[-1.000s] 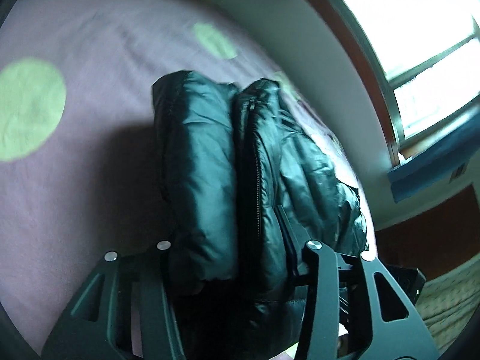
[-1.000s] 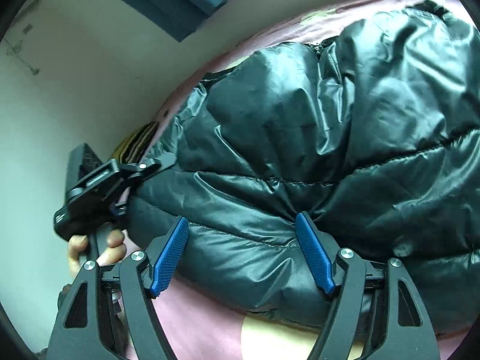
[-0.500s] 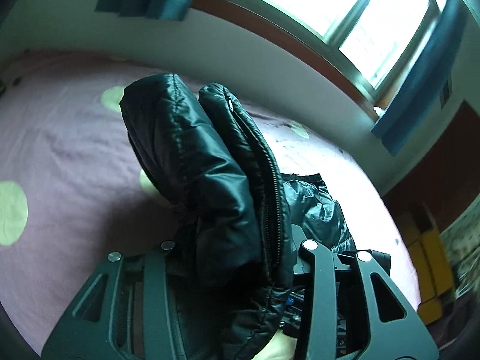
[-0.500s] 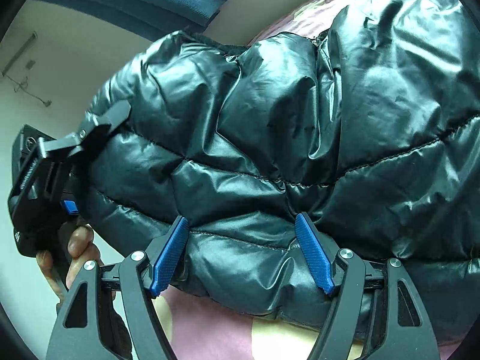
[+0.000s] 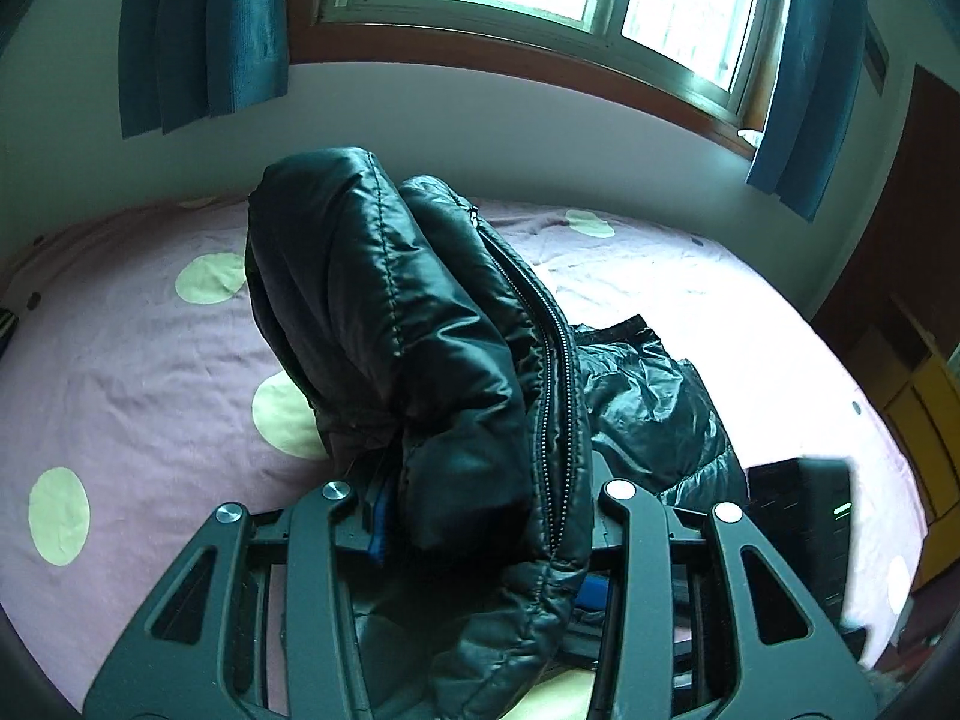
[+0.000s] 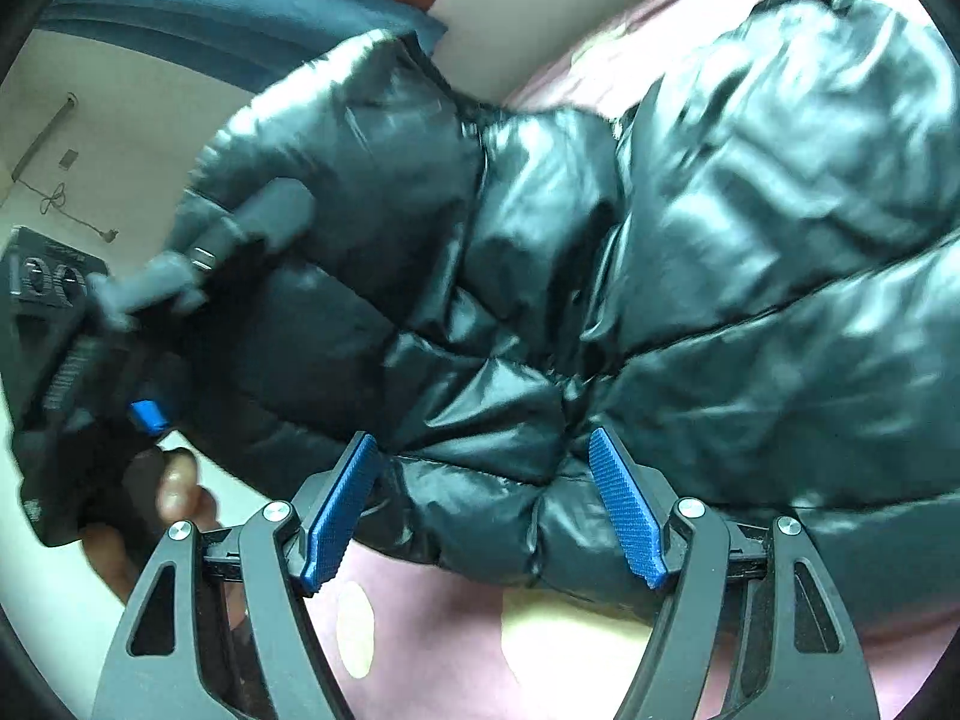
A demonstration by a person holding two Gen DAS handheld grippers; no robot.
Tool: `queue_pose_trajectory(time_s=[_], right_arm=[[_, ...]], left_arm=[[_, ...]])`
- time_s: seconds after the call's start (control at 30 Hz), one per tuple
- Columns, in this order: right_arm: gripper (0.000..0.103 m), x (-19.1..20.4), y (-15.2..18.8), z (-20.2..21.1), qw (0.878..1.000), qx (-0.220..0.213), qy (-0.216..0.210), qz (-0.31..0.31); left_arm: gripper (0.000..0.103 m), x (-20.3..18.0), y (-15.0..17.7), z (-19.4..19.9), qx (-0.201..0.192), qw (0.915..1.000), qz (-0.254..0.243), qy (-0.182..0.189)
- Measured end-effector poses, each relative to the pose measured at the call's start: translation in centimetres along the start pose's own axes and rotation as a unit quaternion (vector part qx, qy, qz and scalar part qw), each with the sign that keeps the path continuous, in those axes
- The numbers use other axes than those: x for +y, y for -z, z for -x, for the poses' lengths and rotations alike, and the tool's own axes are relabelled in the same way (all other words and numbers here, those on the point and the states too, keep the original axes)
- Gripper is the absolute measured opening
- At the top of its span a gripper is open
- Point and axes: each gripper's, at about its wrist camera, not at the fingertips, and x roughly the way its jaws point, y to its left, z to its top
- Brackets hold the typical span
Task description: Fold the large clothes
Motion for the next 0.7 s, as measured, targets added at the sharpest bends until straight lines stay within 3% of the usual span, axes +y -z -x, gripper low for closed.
queue_pose_trajectory(time_s=[0.33, 0.7], right_arm=[[0.073, -3.1, -1.1, 8.7, 0.997, -0.064, 0.04, -0.014], [0.073, -7.3, -1.5, 14.5, 0.991, -0.11, 0.05, -0.056]], left_arm=[[0.04, -6.8, 0.9, -0.9, -0.009, 0.9954, -0.087, -0.039], [0.04, -14.1, 2.9, -4.8, 0.016, 0.9872, -0.154, -0.039]])
